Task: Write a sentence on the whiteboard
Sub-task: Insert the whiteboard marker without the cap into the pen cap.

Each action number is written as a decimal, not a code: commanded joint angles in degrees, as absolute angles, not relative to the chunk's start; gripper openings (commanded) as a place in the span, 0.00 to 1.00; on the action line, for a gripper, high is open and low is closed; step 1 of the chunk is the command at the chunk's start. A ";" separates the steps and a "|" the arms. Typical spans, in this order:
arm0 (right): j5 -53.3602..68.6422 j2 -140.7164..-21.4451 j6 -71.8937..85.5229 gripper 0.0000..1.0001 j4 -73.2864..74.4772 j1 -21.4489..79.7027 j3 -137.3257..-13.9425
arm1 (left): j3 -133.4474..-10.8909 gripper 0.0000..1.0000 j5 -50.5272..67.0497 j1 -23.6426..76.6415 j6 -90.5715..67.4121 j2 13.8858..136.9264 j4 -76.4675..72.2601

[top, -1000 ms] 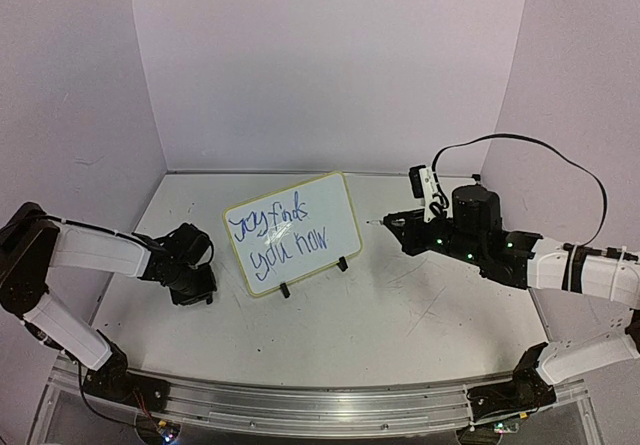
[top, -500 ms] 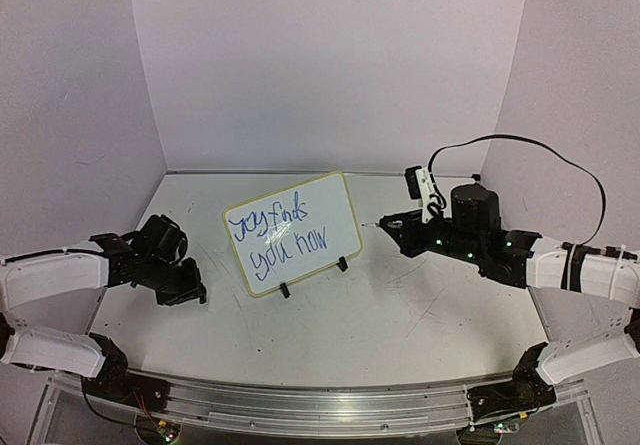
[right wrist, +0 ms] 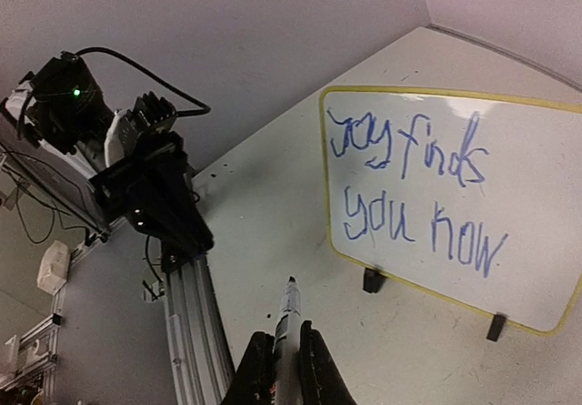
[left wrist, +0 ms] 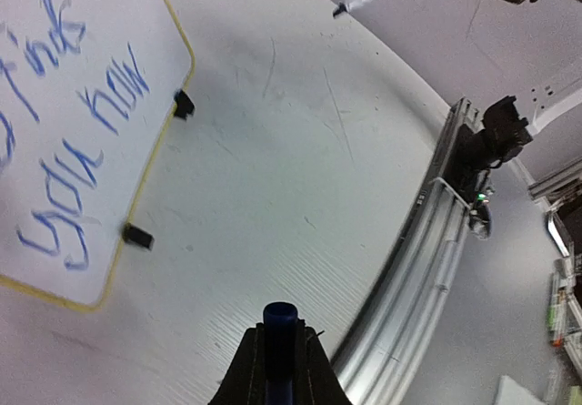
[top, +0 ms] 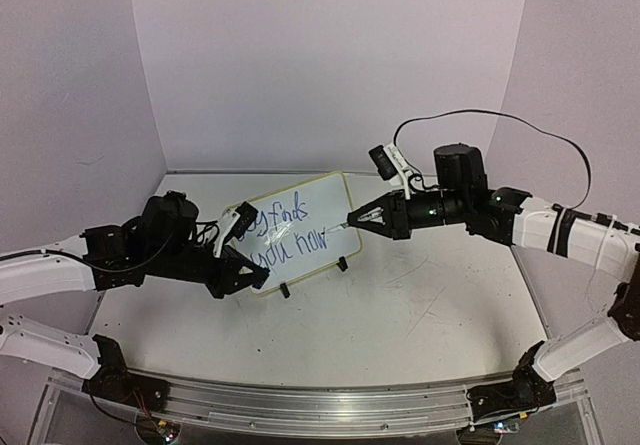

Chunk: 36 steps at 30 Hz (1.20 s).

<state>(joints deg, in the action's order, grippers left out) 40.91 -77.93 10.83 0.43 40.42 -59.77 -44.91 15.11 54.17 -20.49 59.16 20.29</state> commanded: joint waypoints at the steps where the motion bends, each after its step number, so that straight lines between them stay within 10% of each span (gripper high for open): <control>1: 53.46 -80.33 12.53 0.00 4.79 40.35 -65.22 | -44.87 0.00 2.76 54.62 6.71 63.83 2.53; 36: 44.04 -97.18 17.83 0.00 4.04 48.54 -78.35 | -35.44 0.00 5.77 54.76 22.12 62.63 -7.84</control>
